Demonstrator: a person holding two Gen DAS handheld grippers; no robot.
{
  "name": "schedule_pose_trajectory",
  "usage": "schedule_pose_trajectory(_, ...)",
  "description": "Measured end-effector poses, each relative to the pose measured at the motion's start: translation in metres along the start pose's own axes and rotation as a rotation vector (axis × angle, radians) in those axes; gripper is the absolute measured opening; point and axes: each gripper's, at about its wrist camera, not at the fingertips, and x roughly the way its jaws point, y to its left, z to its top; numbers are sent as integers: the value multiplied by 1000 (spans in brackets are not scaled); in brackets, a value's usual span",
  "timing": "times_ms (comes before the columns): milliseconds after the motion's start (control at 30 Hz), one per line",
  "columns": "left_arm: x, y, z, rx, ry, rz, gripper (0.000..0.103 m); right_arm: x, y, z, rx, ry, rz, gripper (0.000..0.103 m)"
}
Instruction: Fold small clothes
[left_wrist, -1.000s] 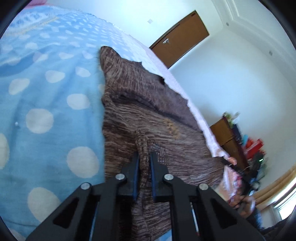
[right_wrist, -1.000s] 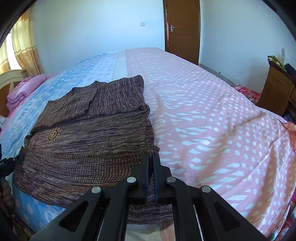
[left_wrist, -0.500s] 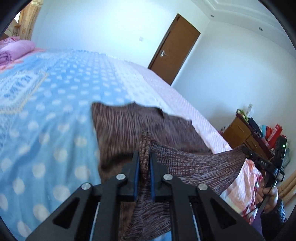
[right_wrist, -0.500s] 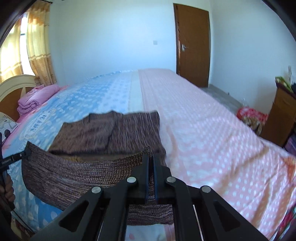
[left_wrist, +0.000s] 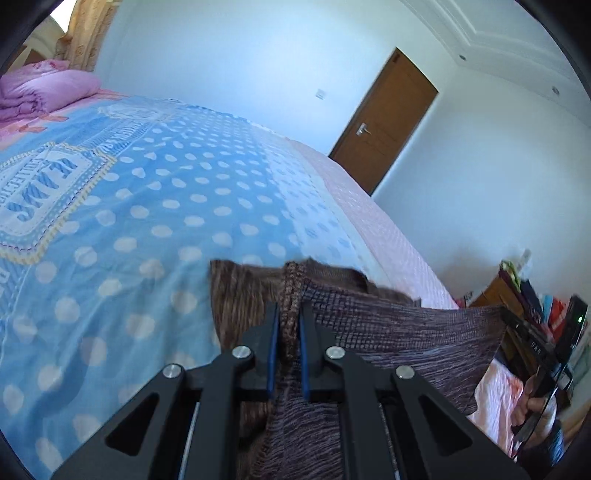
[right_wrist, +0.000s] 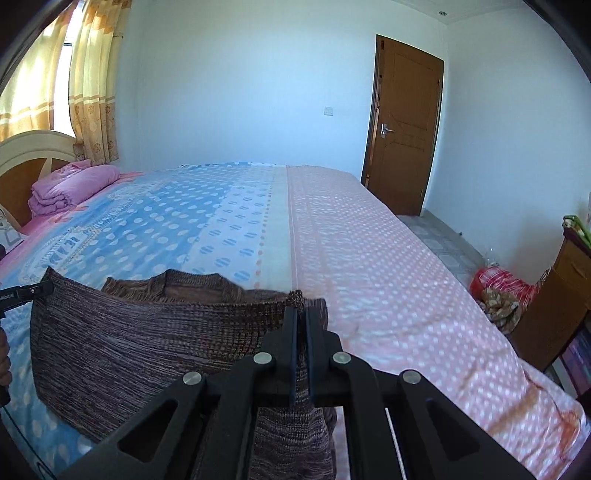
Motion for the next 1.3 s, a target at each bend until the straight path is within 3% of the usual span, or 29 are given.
schedule_pose_trajectory(433,64,25,39,-70,-14,33,10,102,3,32,3,8,-27,3)
schedule_pose_trajectory(533,85,33,42,-80,-24,80,6,139,2,29,19,36,-45,3)
schedule_pose_trajectory(700,119,50,33,-126,32,140,5,193,-2,8,44,107,-37,3)
schedule_pose_trajectory(833,129,50,26,-101,126,93,5,206,-1,-2,43,143,-30,3)
schedule_pose_trajectory(900,121,44,29,-50,123,86,13,203,0,-1,32,129,-31,3)
schedule_pose_trajectory(933,117,42,30,-25,128,88,26,205,2,-2,23,131,-31,3)
schedule_pose_trajectory(967,114,40,30,-7,142,103,53,207,4,-4,14,137,-30,3)
schedule_pose_trajectory(1033,109,37,30,0,151,98,77,208,5,-4,9,138,-34,3)
schedule_pose_trajectory(1167,109,11,24,85,136,82,77,207,5,-2,12,124,-34,3)
schedule_pose_trajectory(1300,126,-10,18,174,156,170,73,189,2,14,15,28,-60,3)
